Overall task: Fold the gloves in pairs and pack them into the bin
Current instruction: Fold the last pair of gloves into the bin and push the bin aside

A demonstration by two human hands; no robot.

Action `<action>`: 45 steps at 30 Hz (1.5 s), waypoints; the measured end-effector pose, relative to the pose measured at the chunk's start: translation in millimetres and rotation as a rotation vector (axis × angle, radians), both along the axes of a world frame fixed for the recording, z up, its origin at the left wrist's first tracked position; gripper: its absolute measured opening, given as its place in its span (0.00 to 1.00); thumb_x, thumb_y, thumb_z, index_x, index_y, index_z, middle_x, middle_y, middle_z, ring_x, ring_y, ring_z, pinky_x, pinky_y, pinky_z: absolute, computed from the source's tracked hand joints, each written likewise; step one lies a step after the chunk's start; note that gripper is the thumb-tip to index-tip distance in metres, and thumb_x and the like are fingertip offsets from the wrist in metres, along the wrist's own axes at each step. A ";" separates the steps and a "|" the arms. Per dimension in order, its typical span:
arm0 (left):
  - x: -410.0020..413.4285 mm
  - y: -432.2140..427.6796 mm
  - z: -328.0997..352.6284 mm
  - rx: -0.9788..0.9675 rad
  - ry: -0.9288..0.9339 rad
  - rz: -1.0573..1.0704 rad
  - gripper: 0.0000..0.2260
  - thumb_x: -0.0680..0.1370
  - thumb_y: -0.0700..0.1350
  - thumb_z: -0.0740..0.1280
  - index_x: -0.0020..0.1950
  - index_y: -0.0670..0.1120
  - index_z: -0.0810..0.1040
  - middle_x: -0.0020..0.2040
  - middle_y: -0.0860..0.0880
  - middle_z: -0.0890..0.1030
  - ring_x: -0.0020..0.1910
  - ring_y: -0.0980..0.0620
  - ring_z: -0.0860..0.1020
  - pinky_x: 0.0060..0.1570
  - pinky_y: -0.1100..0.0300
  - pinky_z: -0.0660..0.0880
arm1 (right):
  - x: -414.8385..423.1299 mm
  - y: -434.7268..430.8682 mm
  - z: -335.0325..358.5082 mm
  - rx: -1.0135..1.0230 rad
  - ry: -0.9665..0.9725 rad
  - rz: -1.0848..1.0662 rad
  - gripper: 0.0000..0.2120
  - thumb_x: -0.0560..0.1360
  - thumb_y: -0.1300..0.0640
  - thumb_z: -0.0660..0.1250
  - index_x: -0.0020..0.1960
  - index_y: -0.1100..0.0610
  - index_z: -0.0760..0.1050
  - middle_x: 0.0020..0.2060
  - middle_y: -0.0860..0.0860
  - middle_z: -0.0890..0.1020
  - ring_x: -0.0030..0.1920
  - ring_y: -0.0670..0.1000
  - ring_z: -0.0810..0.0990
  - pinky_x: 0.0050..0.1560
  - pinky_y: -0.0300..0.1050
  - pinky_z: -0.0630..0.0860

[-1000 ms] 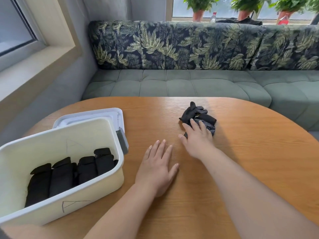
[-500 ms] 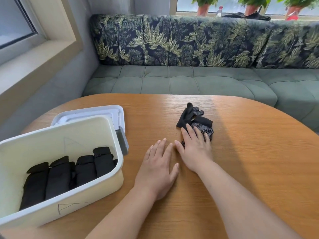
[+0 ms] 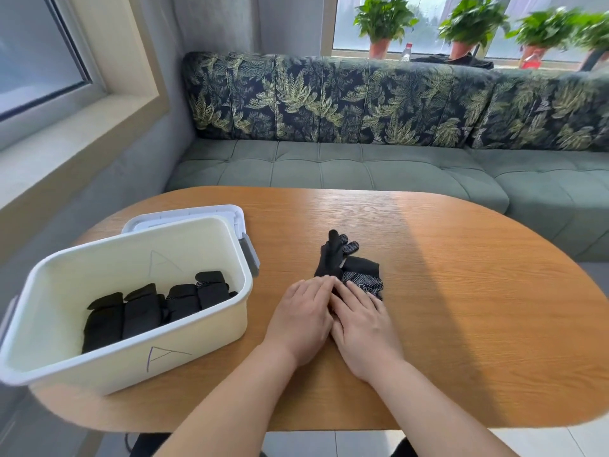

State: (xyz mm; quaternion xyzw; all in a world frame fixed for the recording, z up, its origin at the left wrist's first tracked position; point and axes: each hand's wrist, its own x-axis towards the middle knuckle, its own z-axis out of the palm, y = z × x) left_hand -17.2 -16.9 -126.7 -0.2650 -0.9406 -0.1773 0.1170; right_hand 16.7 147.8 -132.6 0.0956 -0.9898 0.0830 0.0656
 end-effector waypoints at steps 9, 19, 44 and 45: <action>43.5 -14.8 2.1 -0.047 -0.052 0.175 0.26 0.82 0.59 0.59 0.77 0.47 0.71 0.67 0.50 0.76 0.68 0.46 0.73 0.74 0.48 0.69 | 35.6 -1.5 5.5 -0.129 0.194 -0.089 0.20 0.81 0.54 0.59 0.72 0.49 0.76 0.74 0.48 0.73 0.77 0.52 0.69 0.74 0.54 0.69; 56.7 -22.2 3.9 0.123 -0.083 0.314 0.06 0.83 0.50 0.67 0.59 0.52 0.81 0.54 0.53 0.77 0.57 0.47 0.74 0.62 0.51 0.73 | 46.2 -4.0 3.0 -0.070 0.206 -0.411 0.17 0.78 0.49 0.59 0.57 0.48 0.85 0.58 0.49 0.83 0.58 0.56 0.77 0.62 0.56 0.69; 1.3 21.6 142.8 1.535 -0.413 0.367 0.15 0.87 0.40 0.65 0.69 0.57 0.75 0.55 0.46 0.85 0.48 0.48 0.88 0.51 0.59 0.84 | 37.1 3.3 -2.2 -0.153 0.260 -0.625 0.21 0.81 0.46 0.55 0.55 0.51 0.86 0.49 0.53 0.81 0.54 0.59 0.75 0.69 0.61 0.68; 6.5 23.1 131.1 1.589 -0.435 0.446 0.17 0.87 0.39 0.65 0.70 0.58 0.74 0.55 0.46 0.85 0.48 0.48 0.89 0.51 0.60 0.84 | 36.7 3.3 -1.8 -0.144 0.251 -0.636 0.21 0.81 0.46 0.55 0.55 0.52 0.85 0.49 0.53 0.80 0.54 0.59 0.75 0.70 0.61 0.68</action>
